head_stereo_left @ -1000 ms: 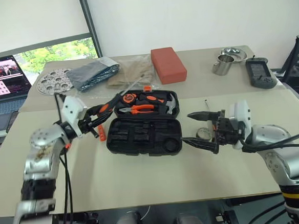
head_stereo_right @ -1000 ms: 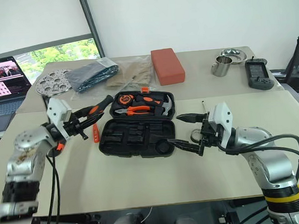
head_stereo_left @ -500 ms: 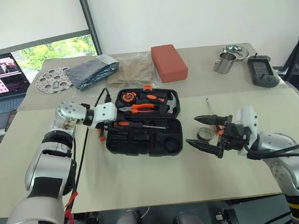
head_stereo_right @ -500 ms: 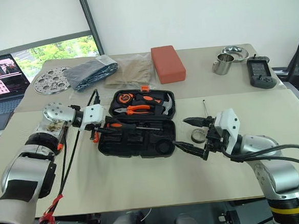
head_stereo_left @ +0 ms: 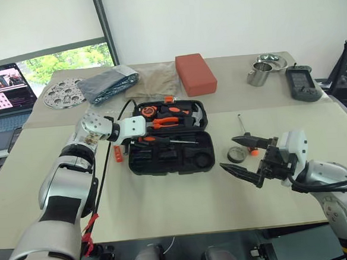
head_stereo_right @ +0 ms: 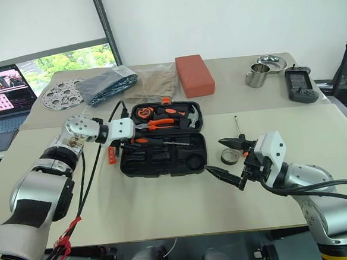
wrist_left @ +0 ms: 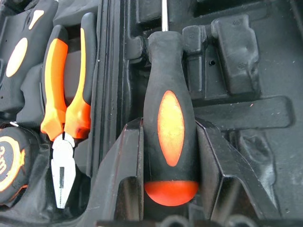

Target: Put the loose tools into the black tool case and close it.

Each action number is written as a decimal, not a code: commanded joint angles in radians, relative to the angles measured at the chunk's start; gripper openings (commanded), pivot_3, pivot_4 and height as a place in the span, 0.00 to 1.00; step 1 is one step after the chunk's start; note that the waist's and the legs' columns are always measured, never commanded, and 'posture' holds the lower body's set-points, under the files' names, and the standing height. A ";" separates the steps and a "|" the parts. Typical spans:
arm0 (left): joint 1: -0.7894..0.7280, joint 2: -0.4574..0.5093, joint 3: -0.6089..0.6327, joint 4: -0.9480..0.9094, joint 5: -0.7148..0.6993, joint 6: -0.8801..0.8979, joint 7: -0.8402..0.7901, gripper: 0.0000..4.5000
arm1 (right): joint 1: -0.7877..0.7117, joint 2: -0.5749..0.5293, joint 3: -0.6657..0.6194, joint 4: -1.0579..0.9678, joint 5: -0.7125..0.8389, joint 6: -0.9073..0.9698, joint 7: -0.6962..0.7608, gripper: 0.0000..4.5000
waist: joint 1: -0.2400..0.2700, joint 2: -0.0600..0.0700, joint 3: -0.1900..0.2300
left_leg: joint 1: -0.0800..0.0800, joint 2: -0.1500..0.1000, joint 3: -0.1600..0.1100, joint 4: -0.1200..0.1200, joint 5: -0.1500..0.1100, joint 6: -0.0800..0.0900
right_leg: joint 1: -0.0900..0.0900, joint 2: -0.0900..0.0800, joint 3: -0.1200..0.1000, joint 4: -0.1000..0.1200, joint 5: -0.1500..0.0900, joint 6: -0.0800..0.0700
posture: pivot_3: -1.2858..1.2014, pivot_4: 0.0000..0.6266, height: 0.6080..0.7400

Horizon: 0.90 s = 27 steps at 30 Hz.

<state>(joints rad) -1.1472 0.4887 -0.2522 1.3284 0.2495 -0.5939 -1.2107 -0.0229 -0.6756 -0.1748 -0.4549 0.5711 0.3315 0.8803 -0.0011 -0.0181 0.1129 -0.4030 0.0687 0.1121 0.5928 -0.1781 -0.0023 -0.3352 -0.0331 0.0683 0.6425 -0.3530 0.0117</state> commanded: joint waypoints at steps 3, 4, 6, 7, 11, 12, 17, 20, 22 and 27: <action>-0.035 0.019 0.056 0.004 -0.019 0.039 0.043 0.21 | -0.008 -0.004 -0.019 -0.033 0.010 -0.014 -0.003 1.00 | -0.002 0.000 0.000 | 0.000 0.000 0.000 0.000 0.000 0.000 | 0.000 0.000 0.000 0.000 0.000 0.000 | 0.52 0.24 1.00; -0.033 0.023 0.062 0.003 -0.020 0.040 0.037 0.21 | -0.010 -0.004 -0.018 -0.032 0.011 -0.014 -0.002 1.00 | -0.003 0.000 0.000 | 0.000 0.000 0.000 0.000 0.000 0.000 | 0.000 0.000 0.000 0.000 0.000 0.000 | 0.52 0.24 1.00; -0.028 0.028 0.074 0.002 -0.023 0.041 0.029 0.21 | -0.014 -0.005 -0.015 -0.027 0.010 -0.015 0.001 1.00 | -0.004 0.000 0.000 | 0.000 0.000 0.000 0.000 0.000 0.000 | 0.000 0.001 0.000 0.000 0.000 0.000 | 0.52 0.24 1.00; -0.025 0.028 0.082 0.002 -0.028 0.041 0.029 0.21 | -0.020 -0.004 -0.012 -0.021 0.007 -0.016 0.001 1.00 | -0.004 0.000 0.000 | 0.000 0.000 0.000 0.000 0.000 0.000 | 0.000 0.001 0.000 0.000 0.000 0.000 | 0.52 0.24 1.00; -0.014 0.025 0.091 0.003 -0.021 0.051 0.036 0.21 | -0.036 -0.004 -0.002 -0.015 0.003 -0.014 0.005 1.00 | -0.003 0.000 0.000 | -0.001 0.000 0.000 0.000 0.000 -0.001 | 0.000 0.001 0.000 0.000 0.000 0.000 | 0.52 0.24 1.00; -0.011 0.026 0.086 0.003 -0.011 0.051 0.042 0.21 | -0.039 -0.004 -0.001 -0.015 0.005 -0.012 0.005 1.00 | -0.003 0.000 0.000 | -0.001 0.000 0.000 0.000 0.001 -0.001 | 0.000 0.001 0.000 0.000 0.000 0.000 | 0.52 0.24 1.00; -0.009 0.023 0.071 0.007 0.019 0.070 0.053 0.21 | -0.042 -0.006 -0.001 -0.015 0.005 -0.010 0.006 1.00 | -0.003 0.000 0.000 | -0.001 0.000 0.000 0.000 0.001 -0.001 | 0.000 0.001 0.000 0.001 0.000 0.000 | 0.52 0.24 1.00; -0.013 0.021 0.054 0.009 0.046 0.086 0.071 0.32 | -0.042 -0.005 -0.001 -0.018 0.005 -0.008 0.004 1.00 | -0.004 0.000 0.000 | 0.000 0.000 0.000 0.000 0.001 -0.001 | 0.000 0.002 0.000 0.001 0.000 0.000 | 0.52 0.24 1.00; -0.017 0.019 0.048 0.010 0.058 0.097 0.092 0.48 | -0.040 -0.004 -0.001 -0.022 0.006 -0.006 0.001 1.00 | -0.004 0.000 0.000 | 0.000 0.000 0.000 0.000 0.001 -0.001 | 0.000 0.002 0.000 0.001 0.000 0.000 | 0.52 0.24 1.00; -0.031 0.022 0.035 0.007 0.092 0.087 0.171 0.89 | -0.033 0.000 0.003 -0.028 0.007 -0.005 -0.003 1.00 | -0.003 0.000 0.000 | 0.000 0.000 0.000 0.000 0.001 -0.001 | 0.000 0.002 0.000 0.002 0.000 0.000 | 0.52 0.24 1.00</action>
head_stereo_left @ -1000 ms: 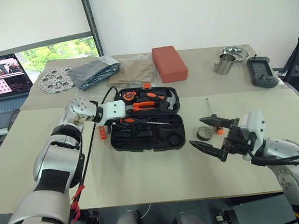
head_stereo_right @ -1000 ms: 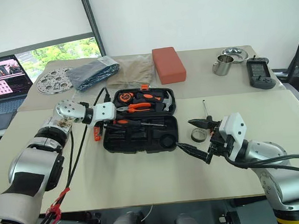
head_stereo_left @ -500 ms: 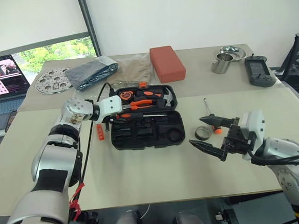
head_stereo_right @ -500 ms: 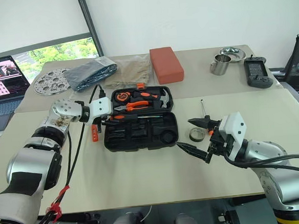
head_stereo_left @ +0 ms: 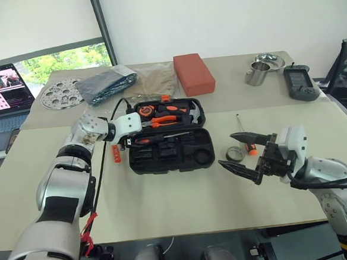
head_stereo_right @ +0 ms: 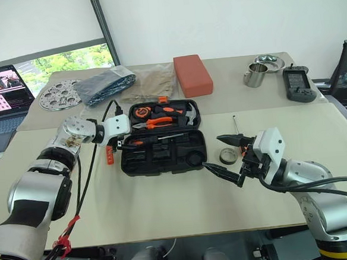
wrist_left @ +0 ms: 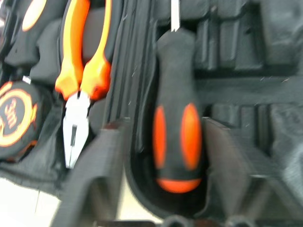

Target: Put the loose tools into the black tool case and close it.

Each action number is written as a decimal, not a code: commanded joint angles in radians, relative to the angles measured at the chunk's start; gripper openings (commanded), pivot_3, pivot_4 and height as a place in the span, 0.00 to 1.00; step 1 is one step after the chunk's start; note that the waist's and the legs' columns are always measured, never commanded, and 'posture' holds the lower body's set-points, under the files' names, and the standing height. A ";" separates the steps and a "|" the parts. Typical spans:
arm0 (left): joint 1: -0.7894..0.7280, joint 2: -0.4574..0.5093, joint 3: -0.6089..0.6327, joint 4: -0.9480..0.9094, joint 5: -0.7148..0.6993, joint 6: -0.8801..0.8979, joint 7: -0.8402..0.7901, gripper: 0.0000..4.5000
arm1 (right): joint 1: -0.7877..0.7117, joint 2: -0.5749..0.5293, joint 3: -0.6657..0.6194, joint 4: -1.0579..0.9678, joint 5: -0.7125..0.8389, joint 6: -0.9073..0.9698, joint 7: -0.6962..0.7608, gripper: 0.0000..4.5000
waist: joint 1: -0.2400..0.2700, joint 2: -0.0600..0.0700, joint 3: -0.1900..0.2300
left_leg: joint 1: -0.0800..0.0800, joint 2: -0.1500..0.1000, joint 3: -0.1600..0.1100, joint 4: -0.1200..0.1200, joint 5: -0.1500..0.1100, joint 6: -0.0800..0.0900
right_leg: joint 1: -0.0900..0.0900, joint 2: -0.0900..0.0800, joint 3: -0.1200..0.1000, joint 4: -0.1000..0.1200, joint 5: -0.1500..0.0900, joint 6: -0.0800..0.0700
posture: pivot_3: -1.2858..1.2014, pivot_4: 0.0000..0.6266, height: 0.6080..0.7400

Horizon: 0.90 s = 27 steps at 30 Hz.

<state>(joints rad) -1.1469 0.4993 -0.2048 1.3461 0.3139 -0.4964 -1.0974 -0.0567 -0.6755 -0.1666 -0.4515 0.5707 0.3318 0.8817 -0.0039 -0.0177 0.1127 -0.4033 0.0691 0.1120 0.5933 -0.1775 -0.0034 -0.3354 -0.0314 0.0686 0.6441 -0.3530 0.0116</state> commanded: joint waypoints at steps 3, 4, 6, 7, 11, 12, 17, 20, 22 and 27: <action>-0.048 0.018 0.005 -0.014 0.010 -0.019 0.056 0.99 | -0.004 0.004 0.005 -0.029 0.007 -0.005 -0.003 1.00 | 0.000 0.000 0.000 | 0.000 0.000 0.000 0.000 0.000 0.000 | 0.000 0.000 0.000 0.001 0.000 0.000 | 0.52 0.24 1.00; -0.054 0.021 0.012 -0.016 0.005 -0.026 0.059 0.99 | -0.006 0.005 0.008 -0.028 0.008 -0.005 -0.002 1.00 | -0.001 0.000 0.000 | 0.000 0.000 0.000 0.000 0.000 0.000 | 0.000 0.000 0.000 0.001 0.000 0.000 | 0.52 0.24 1.00; -0.071 0.026 0.031 -0.022 -0.014 -0.040 0.058 0.99 | -0.010 0.006 0.016 -0.023 0.008 -0.006 0.002 1.00 | 0.000 0.000 0.000 | 0.000 0.000 0.000 0.000 0.001 -0.001 | 0.000 0.000 0.000 0.001 0.000 0.000 | 0.52 0.24 1.00; -0.081 0.027 0.045 -0.027 -0.030 -0.044 0.054 0.99 | -0.012 0.007 0.020 -0.019 0.008 -0.007 0.004 1.00 | 0.000 0.000 0.000 | 0.000 0.000 0.001 0.000 0.001 -0.001 | 0.000 0.000 0.000 0.001 0.000 0.000 | 0.52 0.24 1.00; -0.107 0.013 0.135 -0.049 -0.131 -0.025 0.019 0.99 | -0.020 0.010 0.037 -0.006 0.009 -0.010 0.014 1.00 | 0.004 0.000 0.000 | -0.001 0.000 0.001 0.001 0.001 -0.001 | 0.000 0.000 0.000 0.001 0.000 0.000 | 0.52 0.24 1.00; -0.107 0.000 0.168 -0.058 -0.169 -0.004 0.009 0.99 | -0.023 0.011 0.042 -0.002 0.008 -0.012 0.016 1.00 | 0.004 0.000 0.000 | -0.001 0.000 0.001 0.001 0.001 -0.001 | 0.000 0.000 0.000 0.001 0.000 0.000 | 0.52 0.24 1.00; -0.017 -0.091 0.242 -0.153 -0.266 0.142 0.092 0.99 | -0.031 0.012 0.048 0.025 0.007 -0.021 0.035 1.00 | 0.007 0.001 -0.001 | 0.000 0.000 0.001 0.002 0.001 -0.002 | 0.000 0.000 0.000 0.002 0.000 0.000 | 0.52 0.24 1.00; 0.101 -0.158 0.241 -0.306 -0.279 0.266 0.210 0.99 | -0.027 0.006 0.038 0.035 0.009 -0.023 0.048 1.00 | 0.006 0.003 -0.002 | 0.000 0.000 0.000 0.003 0.001 -0.002 | 0.001 0.001 0.000 0.003 0.000 0.000 | 0.52 0.24 1.00; 0.182 -0.201 0.244 -0.447 -0.295 0.366 0.283 0.99 | -0.022 0.001 0.028 0.037 0.012 -0.021 0.053 1.00 | 0.005 0.003 -0.002 | 0.000 0.001 -0.002 0.004 0.001 -0.002 | 0.001 0.001 0.001 0.004 0.000 0.000 | 0.52 0.24 1.00; 0.381 -0.363 0.269 -0.837 -0.339 0.687 0.544 0.99 | 0.008 -0.017 -0.003 0.031 0.017 -0.015 0.064 1.00 | 0.012 0.003 -0.002 | -0.002 0.002 -0.003 0.006 0.002 -0.003 | 0.001 0.002 0.002 0.003 0.000 0.000 | 0.52 0.24 1.00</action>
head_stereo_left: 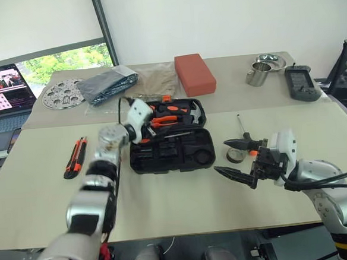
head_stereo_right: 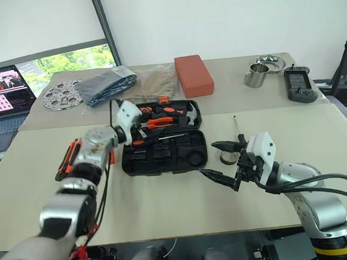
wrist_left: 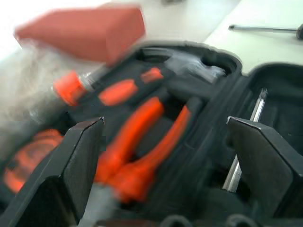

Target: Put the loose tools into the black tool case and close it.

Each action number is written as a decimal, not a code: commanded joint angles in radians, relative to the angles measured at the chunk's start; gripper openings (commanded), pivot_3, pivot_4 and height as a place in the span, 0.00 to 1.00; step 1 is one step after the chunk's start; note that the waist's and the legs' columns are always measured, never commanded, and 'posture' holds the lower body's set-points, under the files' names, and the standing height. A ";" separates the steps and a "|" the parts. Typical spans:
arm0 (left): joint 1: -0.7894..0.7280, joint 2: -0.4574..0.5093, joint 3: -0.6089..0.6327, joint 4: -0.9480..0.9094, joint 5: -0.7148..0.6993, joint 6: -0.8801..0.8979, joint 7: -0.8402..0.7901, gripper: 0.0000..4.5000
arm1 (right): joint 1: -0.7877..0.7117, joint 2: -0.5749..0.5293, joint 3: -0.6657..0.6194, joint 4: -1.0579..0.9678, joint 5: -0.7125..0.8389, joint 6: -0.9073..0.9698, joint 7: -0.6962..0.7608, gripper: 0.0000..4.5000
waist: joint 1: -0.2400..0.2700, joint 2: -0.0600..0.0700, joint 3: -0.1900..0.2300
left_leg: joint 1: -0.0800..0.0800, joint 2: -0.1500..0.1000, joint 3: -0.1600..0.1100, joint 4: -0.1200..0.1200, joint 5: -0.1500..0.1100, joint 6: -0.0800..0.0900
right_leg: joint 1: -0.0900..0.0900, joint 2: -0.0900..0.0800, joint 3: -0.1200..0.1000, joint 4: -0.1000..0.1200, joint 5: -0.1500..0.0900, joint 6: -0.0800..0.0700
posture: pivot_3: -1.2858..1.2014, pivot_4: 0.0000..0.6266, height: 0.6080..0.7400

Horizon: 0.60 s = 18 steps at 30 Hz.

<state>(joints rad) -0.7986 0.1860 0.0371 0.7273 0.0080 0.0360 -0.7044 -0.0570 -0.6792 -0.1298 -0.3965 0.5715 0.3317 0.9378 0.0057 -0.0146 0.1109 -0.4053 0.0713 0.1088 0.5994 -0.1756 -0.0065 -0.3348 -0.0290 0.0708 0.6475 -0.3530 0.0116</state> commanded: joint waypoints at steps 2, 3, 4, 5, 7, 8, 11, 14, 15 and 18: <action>0.066 -0.073 0.013 -0.293 -0.015 0.221 0.215 0.99 | 0.017 -0.014 -0.046 -0.033 0.019 -0.011 0.005 1.00 | 0.006 0.000 0.000 | 0.000 0.000 0.000 0.001 0.000 0.000 | 0.001 0.000 0.000 0.000 0.000 0.000 | 0.52 0.24 1.00; 0.072 -0.084 0.013 -0.318 -0.010 0.261 0.251 0.99 | 0.021 -0.015 -0.050 -0.038 0.021 -0.009 0.004 1.00 | 0.006 0.000 0.000 | 0.000 -0.001 0.000 0.001 0.000 0.000 | 0.002 0.001 0.001 0.000 0.000 0.000 | 0.52 0.24 1.00; 0.075 -0.096 0.018 -0.338 -0.018 0.306 0.279 0.99 | 0.025 -0.015 -0.052 -0.043 0.022 -0.008 0.003 1.00 | 0.006 0.000 0.000 | 0.001 -0.001 0.000 0.001 0.000 0.000 | 0.002 0.001 0.001 0.000 0.000 0.000 | 0.52 0.24 1.00; 0.078 -0.107 0.019 -0.358 -0.019 0.339 0.311 0.99 | 0.029 -0.016 -0.055 -0.045 0.022 -0.007 0.002 1.00 | 0.005 0.000 0.000 | 0.001 -0.001 0.000 0.001 0.000 0.000 | 0.002 0.002 0.001 0.000 0.000 0.000 | 0.52 0.24 1.00; 0.097 -0.114 -0.009 -0.409 -0.014 0.371 0.324 0.99 | 0.035 -0.018 -0.059 -0.049 0.023 -0.007 0.001 1.00 | 0.005 0.001 0.000 | 0.001 -0.001 0.000 0.001 0.000 0.000 | 0.003 0.002 0.002 0.000 0.000 0.000 | 0.52 0.24 1.00; 0.109 -0.117 -0.023 -0.435 -0.014 0.385 0.325 0.99 | 0.037 -0.019 -0.061 -0.051 0.023 -0.006 0.001 1.00 | 0.005 0.001 0.000 | 0.001 -0.001 0.000 0.001 0.000 0.000 | 0.003 0.002 0.002 0.000 0.000 0.000 | 0.52 0.24 1.00; 0.134 -0.133 -0.038 -0.487 -0.019 0.448 0.357 0.99 | 0.036 -0.019 -0.067 -0.053 0.022 -0.004 -0.002 1.00 | 0.006 0.001 0.000 | 0.001 -0.002 0.000 0.001 0.001 -0.001 | 0.003 0.002 0.002 0.000 0.000 0.000 | 0.52 0.24 1.00; 0.150 -0.144 -0.041 -0.527 -0.029 0.494 0.380 0.99 | 0.043 -0.019 -0.071 -0.061 0.023 -0.003 -0.006 1.00 | 0.006 0.001 0.000 | 0.001 -0.002 0.000 0.001 0.003 -0.005 | 0.004 0.002 0.002 -0.001 0.000 0.000 | 0.52 0.24 1.00; 0.152 -0.145 -0.042 -0.534 -0.030 0.505 0.386 0.99 | 0.044 -0.019 -0.072 -0.062 0.023 -0.002 -0.007 1.00 | 0.006 0.000 0.000 | 0.001 -0.002 0.000 0.001 0.003 -0.005 | 0.004 0.002 0.002 -0.001 0.000 0.000 | 0.52 0.24 1.00; 0.165 -0.155 -0.045 -0.540 -0.030 0.537 0.410 0.99 | 0.049 -0.020 -0.076 -0.068 0.024 0.001 -0.011 1.00 | 0.005 0.000 0.000 | 0.001 -0.002 0.000 0.001 0.003 -0.005 | 0.004 0.002 0.002 -0.001 0.000 0.000 | 0.52 0.24 1.00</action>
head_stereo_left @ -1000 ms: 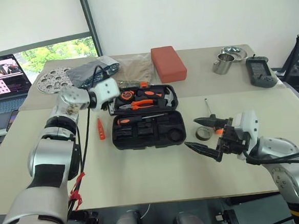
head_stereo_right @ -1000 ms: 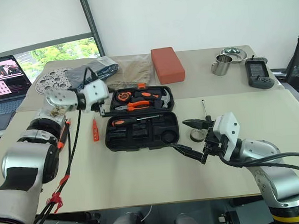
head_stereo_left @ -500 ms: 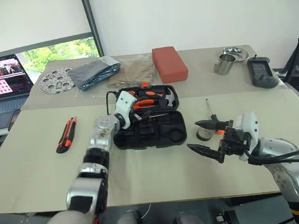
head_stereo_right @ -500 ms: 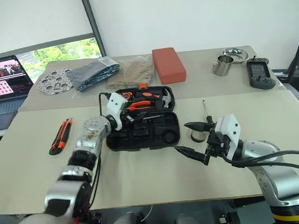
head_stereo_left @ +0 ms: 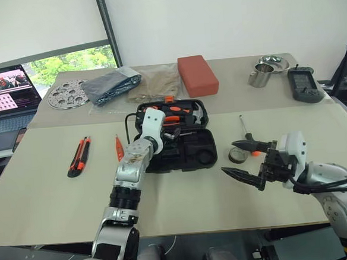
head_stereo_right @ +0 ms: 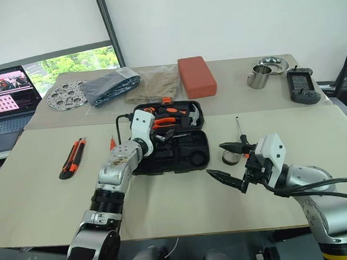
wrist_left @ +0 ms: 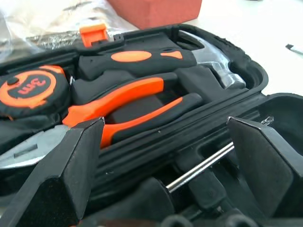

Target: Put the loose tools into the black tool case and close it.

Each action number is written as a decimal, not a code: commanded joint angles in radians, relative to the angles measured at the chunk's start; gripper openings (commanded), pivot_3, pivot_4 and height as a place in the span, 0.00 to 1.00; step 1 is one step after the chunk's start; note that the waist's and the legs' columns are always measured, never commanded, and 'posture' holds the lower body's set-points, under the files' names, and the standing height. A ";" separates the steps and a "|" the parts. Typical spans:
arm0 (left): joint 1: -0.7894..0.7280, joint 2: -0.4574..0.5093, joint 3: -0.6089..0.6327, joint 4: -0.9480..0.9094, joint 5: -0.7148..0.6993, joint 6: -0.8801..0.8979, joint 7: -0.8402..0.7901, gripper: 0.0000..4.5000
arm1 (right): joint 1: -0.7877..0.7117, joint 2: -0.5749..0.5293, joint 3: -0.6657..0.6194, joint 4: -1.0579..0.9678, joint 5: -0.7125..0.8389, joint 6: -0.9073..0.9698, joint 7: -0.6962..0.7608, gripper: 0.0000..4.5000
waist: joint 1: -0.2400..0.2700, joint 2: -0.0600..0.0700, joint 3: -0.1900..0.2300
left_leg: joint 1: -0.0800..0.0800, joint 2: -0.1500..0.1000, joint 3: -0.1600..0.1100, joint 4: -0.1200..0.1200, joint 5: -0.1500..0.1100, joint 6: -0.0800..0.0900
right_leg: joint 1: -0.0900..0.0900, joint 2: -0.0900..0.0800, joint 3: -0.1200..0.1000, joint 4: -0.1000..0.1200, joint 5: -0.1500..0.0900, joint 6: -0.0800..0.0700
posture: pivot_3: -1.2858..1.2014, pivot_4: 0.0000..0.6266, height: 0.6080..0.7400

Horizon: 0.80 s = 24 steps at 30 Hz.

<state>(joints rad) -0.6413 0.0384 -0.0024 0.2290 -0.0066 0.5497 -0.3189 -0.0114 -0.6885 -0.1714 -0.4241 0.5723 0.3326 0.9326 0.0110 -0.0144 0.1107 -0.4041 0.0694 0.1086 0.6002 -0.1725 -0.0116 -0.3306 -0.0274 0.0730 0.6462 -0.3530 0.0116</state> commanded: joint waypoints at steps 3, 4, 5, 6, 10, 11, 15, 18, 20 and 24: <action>0.018 -0.019 -0.006 -0.040 -0.022 0.030 0.035 0.99 | 0.002 -0.012 -0.035 -0.044 0.025 0.005 -0.008 1.00 | 0.000 0.000 0.000 | 0.001 0.000 0.000 0.000 0.000 0.000 | 0.002 0.000 0.000 -0.001 0.000 0.000 | 0.52 0.24 1.00; 0.021 -0.023 -0.003 -0.041 -0.026 0.030 0.040 0.99 | 0.003 -0.013 -0.036 -0.045 0.026 0.006 -0.008 1.00 | 0.000 0.000 0.000 | 0.001 0.000 0.000 0.000 0.000 0.000 | 0.002 0.000 0.000 -0.001 0.000 0.000 | 0.52 0.24 1.00; 0.023 -0.025 0.001 -0.042 -0.027 0.029 0.047 0.93 | 0.002 -0.013 -0.036 -0.046 0.027 0.007 -0.009 1.00 | 0.001 -0.001 0.000 | 0.001 0.000 -0.001 0.000 0.000 0.000 | 0.002 0.000 0.000 -0.001 0.000 0.000 | 0.52 0.24 1.00; 0.025 -0.028 0.003 -0.042 -0.031 0.020 0.049 0.87 | 0.002 -0.014 -0.036 -0.046 0.027 0.007 -0.010 1.00 | 0.001 -0.001 0.000 | 0.001 0.000 -0.001 0.000 0.000 0.000 | 0.002 0.000 0.000 -0.001 0.000 0.000 | 0.52 0.24 1.00; 0.036 -0.025 -0.010 -0.053 -0.037 -0.033 0.043 0.58 | 0.011 -0.017 -0.039 -0.051 0.031 0.009 -0.011 1.00 | 0.000 -0.001 0.001 | 0.001 0.000 -0.001 0.000 0.000 0.000 | 0.003 0.000 0.000 -0.002 0.000 0.000 | 0.52 0.24 1.00; 0.038 -0.027 -0.010 -0.055 -0.042 -0.041 0.045 0.48 | 0.012 -0.017 -0.039 -0.052 0.032 0.009 -0.012 1.00 | 0.000 -0.002 0.001 | 0.001 0.000 -0.001 0.000 0.000 0.000 | 0.003 0.000 0.000 -0.002 0.000 0.000 | 0.52 0.24 1.00; 0.052 -0.029 -0.012 -0.041 -0.043 -0.048 0.061 0.13 | 0.017 -0.015 -0.037 -0.057 0.031 0.009 -0.016 1.00 | 0.000 -0.002 0.001 | 0.001 0.000 -0.001 0.000 0.000 0.000 | 0.003 0.000 0.000 -0.003 0.000 0.000 | 0.52 0.24 1.00; 0.060 -0.029 -0.017 -0.025 -0.040 -0.048 0.066 0.01 | 0.017 -0.016 -0.036 -0.058 0.031 0.009 -0.018 1.00 | 0.000 -0.003 0.002 | 0.001 0.000 -0.002 0.000 0.000 0.000 | 0.004 0.000 0.000 -0.003 0.000 0.000 | 0.52 0.24 1.00; 0.064 -0.028 -0.020 -0.019 -0.040 -0.046 0.073 0.01 | 0.019 -0.017 -0.038 -0.058 0.031 0.007 -0.018 1.00 | 0.001 -0.003 0.002 | 0.001 -0.001 -0.002 0.000 0.000 0.000 | 0.004 0.000 0.000 -0.003 0.000 0.000 | 0.52 0.24 1.00; 0.071 -0.026 -0.016 0.003 -0.041 -0.014 0.088 0.01 | 0.022 -0.017 -0.039 -0.059 0.029 0.006 -0.019 1.00 | 0.000 -0.003 0.002 | 0.001 -0.001 -0.003 0.000 0.000 0.001 | 0.005 0.000 0.000 -0.003 0.000 0.000 | 0.52 0.24 1.00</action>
<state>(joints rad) -0.5756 0.0114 -0.0183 0.2206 -0.0416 0.5268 -0.2415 0.0119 -0.6948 -0.1776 -0.4444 0.5752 0.3363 0.9142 0.0114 -0.0169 0.1122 -0.4027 0.0687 0.1058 0.5998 -0.1729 -0.0110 -0.3259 -0.0274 0.0728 0.6427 -0.3530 0.0116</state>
